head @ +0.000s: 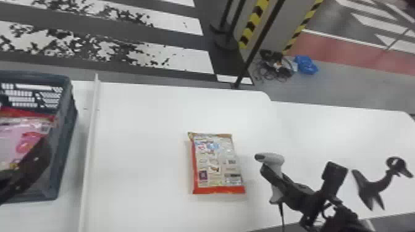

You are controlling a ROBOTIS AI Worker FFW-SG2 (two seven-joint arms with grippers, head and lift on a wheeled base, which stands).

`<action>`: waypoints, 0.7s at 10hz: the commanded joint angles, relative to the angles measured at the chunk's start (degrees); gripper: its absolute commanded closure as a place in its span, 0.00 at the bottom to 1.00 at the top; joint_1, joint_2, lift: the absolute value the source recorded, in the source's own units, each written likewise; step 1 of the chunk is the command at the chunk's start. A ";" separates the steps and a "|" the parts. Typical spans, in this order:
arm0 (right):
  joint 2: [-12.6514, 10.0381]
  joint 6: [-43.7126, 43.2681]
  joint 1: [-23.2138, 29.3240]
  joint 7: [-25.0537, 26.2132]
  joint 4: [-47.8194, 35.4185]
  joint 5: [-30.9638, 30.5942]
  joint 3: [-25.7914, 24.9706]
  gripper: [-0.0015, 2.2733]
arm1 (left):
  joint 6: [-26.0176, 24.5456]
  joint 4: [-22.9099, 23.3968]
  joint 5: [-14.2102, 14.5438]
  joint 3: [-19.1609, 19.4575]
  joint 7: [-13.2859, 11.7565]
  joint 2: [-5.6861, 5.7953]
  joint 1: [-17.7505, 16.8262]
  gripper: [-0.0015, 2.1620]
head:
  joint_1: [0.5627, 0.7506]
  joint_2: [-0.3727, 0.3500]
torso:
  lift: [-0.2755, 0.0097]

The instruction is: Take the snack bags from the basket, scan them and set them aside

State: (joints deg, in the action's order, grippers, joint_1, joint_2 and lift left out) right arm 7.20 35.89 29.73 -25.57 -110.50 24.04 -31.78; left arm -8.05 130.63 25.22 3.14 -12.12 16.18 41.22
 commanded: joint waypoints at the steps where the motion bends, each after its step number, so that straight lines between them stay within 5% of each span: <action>1: -2.10 1.87 0.86 0.43 -3.32 1.10 0.58 0.99 | 0.00 -0.03 0.00 -0.07 0.00 0.34 0.00 0.04 | 0.70 0.03 | 0.70; 4: -4.65 4.15 2.00 1.84 -6.83 0.75 3.75 0.99 | 0.00 -0.03 -0.17 -0.07 -0.09 0.51 0.00 0.04 | 0.70 0.11 | 0.70; 7: -4.82 3.97 2.27 1.75 -7.36 -0.49 5.68 0.99 | 0.53 0.15 -0.53 0.02 0.00 0.78 0.35 0.04 | 0.70 0.18 | 0.70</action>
State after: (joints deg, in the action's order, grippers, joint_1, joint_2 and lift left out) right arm 2.38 39.88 31.93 -23.81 -117.82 23.76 -26.28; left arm -7.72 130.69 24.70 3.14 -12.16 16.95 41.44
